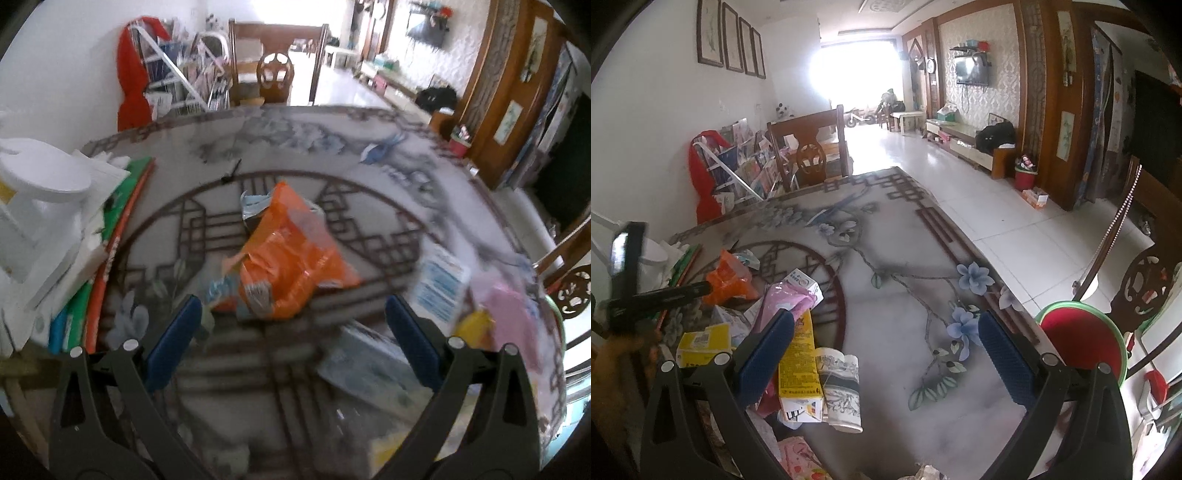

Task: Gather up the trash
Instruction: 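Grasp the orange plastic bag with the left tool, then grasp the white milk carton with the right tool while the left tool holds the bag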

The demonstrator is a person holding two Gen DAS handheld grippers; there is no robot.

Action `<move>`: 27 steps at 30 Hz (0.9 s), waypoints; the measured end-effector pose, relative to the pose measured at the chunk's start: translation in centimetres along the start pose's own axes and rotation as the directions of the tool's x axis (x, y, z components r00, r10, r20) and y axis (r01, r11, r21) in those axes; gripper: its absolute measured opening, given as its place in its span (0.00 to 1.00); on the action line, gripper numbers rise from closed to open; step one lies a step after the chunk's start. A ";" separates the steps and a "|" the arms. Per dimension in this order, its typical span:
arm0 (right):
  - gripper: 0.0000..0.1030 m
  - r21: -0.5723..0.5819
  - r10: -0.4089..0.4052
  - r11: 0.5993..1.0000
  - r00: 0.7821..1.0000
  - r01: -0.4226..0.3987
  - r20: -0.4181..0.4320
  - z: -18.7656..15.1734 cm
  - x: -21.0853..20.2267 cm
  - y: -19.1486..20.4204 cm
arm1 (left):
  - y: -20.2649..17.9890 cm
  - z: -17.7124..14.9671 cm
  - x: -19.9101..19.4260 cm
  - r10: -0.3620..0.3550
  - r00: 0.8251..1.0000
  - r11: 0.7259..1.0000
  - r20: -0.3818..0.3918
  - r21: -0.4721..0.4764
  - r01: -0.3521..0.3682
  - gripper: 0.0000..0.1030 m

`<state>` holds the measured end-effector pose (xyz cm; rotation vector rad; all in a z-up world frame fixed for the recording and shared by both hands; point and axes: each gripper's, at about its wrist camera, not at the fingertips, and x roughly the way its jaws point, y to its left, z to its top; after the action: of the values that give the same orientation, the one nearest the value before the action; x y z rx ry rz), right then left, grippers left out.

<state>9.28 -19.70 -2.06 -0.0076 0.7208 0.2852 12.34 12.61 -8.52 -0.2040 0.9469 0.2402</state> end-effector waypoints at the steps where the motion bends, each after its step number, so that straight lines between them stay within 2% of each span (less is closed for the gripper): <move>1: 0.93 -0.001 0.003 1.000 1.000 -0.003 -0.002 0.3 0.1 0.0 | 0.2 0.4 0.7 0.004 1.000 1.000 -0.012 0.000 -0.004 0.95; 4: 0.93 0.000 0.018 1.000 1.000 -0.018 -0.023 1.1 1.0 0.1 | 0.6 1.5 3.1 0.005 0.998 1.000 -0.058 0.009 -0.005 0.95; 6: 0.93 0.006 0.050 0.999 0.997 -0.050 -0.065 1.6 2.1 0.2 | 1.1 2.0 4.5 -0.011 0.995 1.000 -0.098 -0.002 0.011 0.94; 9: 0.93 0.015 0.093 0.996 0.990 -0.092 -0.108 2.2 3.4 0.6 | 1.4 2.2 5.6 -0.007 0.992 1.000 -0.129 0.003 0.008 0.86; 10: 0.93 0.014 0.103 0.995 0.988 -0.102 -0.119 2.5 3.9 0.9 | 1.4 2.2 5.7 -0.002 0.992 1.000 -0.124 0.011 0.003 0.81; 11: 0.93 0.014 0.113 0.994 0.986 -0.112 -0.126 2.7 4.2 1.0 | 1.5 2.2 5.7 -0.008 0.993 1.000 -0.119 0.009 0.009 0.71; 14: 0.93 0.024 0.148 0.989 0.977 -0.146 -0.153 3.6 5.6 1.8 | 1.7 2.3 5.3 -0.019 0.994 1.000 -0.110 -0.004 0.019 0.60; 18: 0.93 0.029 0.194 0.981 0.959 -0.192 -0.209 5.3 7.7 3.5 | 2.1 1.7 2.7 -0.036 0.998 0.998 -0.051 -0.051 0.033 0.59; 21: 0.93 -0.007 0.198 0.978 0.947 -0.206 -0.253 6.6 9.8 5.7 | 2.4 1.4 0.0 -0.050 0.999 0.994 0.001 -0.092 0.050 0.59; 24: 0.93 -0.029 0.199 0.975 0.923 -0.220 -0.331 7.2 13.1 8.2 | 2.3 1.1 -2.6 -0.045 0.998 0.992 0.046 -0.112 0.050 0.60; 27: 0.93 0.013 0.219 0.971 0.862 -0.240 -0.457 7.0 17.5 10.2 | 2.2 0.8 -4.1 -0.042 0.997 0.991 0.068 -0.124 0.051 0.60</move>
<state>23.69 -4.66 -7.23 -0.0315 1.1890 0.5397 10.07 14.43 -4.86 -0.3317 0.8624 0.2622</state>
